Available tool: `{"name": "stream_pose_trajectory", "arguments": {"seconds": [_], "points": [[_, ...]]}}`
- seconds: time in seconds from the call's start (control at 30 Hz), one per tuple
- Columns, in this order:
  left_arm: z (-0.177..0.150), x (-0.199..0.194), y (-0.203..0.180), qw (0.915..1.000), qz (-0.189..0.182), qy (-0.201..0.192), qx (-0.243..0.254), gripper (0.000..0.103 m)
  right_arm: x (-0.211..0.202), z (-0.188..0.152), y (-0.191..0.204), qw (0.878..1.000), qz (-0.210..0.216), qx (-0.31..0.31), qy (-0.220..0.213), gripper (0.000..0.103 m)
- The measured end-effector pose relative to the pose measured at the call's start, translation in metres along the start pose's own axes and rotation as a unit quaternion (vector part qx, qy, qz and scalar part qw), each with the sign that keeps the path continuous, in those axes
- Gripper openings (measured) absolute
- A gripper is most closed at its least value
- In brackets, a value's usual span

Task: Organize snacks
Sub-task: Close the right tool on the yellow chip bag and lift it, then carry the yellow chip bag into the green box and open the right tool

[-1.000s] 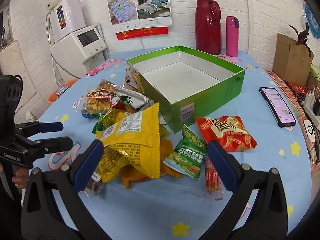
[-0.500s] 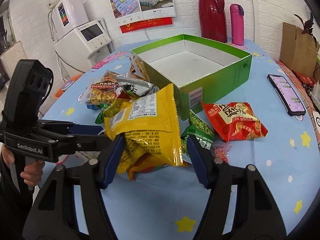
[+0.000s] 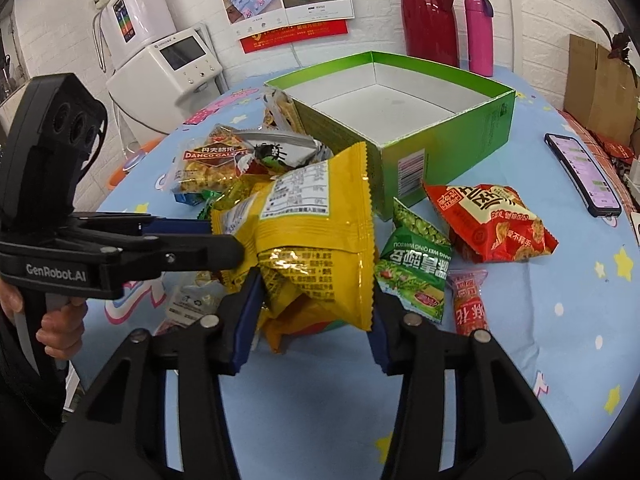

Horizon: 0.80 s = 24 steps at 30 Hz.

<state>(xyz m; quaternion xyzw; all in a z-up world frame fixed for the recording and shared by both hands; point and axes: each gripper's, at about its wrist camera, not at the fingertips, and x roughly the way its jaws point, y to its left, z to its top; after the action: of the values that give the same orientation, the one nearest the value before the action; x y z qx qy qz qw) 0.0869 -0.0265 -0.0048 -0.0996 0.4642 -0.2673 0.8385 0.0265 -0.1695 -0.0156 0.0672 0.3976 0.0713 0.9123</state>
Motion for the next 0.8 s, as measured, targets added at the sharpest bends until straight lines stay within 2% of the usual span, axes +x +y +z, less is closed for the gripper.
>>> {"name": "stream_pose_trajectory", "arguments": {"seconds": [0.13,0.23,0.33,0.37,0.5,0.6,0.8], "points": [[0.004,-0.023,-0.006,0.9993,-0.004,-0.032,0.017,0.053,-0.006,0.0,0.0,1.0,-0.006,-0.004,-0.007,0.049],[0.007,-0.007,-0.009,0.9995,0.004,-0.011,0.028,0.053,-0.009,0.002,-0.003,1.0,-0.007,0.001,-0.014,0.052],[0.006,0.014,-0.001,0.9995,-0.012,0.027,0.011,0.053,-0.01,0.001,-0.005,1.0,-0.007,0.003,-0.016,0.053],[0.004,0.012,0.0,0.9997,-0.017,0.013,0.014,0.053,-0.009,0.001,-0.006,1.0,-0.007,0.003,-0.015,0.053],[0.002,0.011,-0.005,0.9995,-0.009,0.019,0.022,0.054,-0.002,0.001,-0.007,1.0,-0.002,0.006,-0.008,0.053],[-0.004,0.009,-0.005,0.9993,-0.01,0.026,0.024,0.062,-0.004,0.001,-0.005,1.0,-0.006,0.001,-0.012,0.053],[-0.006,0.015,-0.013,0.9987,-0.021,0.031,0.035,0.062,-0.004,-0.005,-0.019,1.0,-0.002,0.02,-0.009,0.056]]}}
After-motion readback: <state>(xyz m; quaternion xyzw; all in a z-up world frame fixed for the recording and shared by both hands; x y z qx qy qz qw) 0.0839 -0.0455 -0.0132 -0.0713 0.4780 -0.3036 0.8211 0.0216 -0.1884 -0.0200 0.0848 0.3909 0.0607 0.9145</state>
